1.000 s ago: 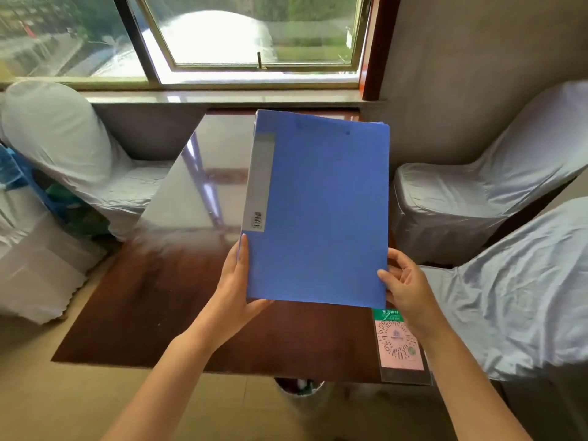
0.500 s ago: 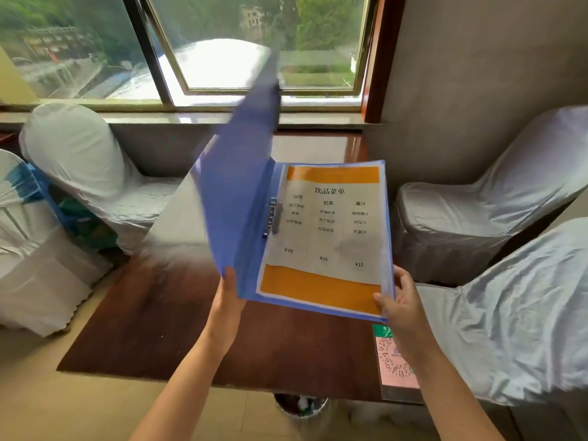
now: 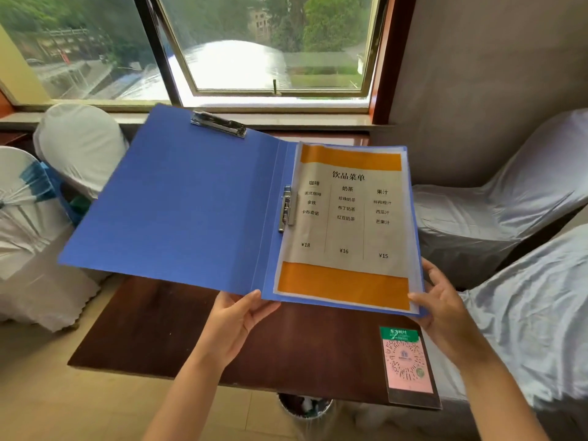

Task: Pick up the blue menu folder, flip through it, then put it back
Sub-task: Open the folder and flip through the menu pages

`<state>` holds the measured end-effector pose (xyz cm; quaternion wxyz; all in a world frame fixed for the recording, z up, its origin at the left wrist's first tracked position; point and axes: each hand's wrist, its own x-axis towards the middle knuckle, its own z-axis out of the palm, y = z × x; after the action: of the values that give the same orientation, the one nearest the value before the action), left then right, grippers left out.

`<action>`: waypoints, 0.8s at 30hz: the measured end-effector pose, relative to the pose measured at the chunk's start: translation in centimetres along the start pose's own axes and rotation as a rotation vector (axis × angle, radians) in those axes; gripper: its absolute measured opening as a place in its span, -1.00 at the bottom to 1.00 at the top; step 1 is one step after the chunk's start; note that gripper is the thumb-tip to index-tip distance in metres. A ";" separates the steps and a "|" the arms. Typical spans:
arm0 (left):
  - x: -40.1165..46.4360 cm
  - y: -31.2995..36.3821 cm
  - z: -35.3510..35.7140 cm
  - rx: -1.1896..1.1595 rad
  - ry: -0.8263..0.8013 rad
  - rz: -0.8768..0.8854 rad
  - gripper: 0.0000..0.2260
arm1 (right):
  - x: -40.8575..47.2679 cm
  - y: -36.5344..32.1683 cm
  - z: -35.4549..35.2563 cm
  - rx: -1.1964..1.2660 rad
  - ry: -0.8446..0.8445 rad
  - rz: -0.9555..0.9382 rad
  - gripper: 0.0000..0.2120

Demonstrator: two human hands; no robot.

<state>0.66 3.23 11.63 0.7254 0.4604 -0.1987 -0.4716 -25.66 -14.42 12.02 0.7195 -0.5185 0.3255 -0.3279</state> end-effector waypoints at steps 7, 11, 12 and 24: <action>-0.9 -1.7 -0.2 -0.187 0.055 -0.061 -0.56 | 0.2 -0.9 -1.0 -0.224 0.018 -0.087 -0.34; -1.1 -2.2 0.4 -0.228 0.068 -0.068 -0.56 | 0.3 -1.4 0.4 -0.353 0.121 -0.209 -0.49; -1.1 -2.3 0.4 -0.230 0.073 -0.074 -0.55 | 0.3 -1.6 0.7 -0.379 0.139 -0.223 -0.61; -1.6 -2.3 -0.3 -0.281 0.131 -0.053 -0.52 | -0.7 -4.1 4.5 -0.492 0.277 -0.320 -0.81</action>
<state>-1.05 4.47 9.76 0.7814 0.3893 -0.0709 -0.4825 -23.00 -12.42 17.13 0.4608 -0.6719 0.4042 -0.4157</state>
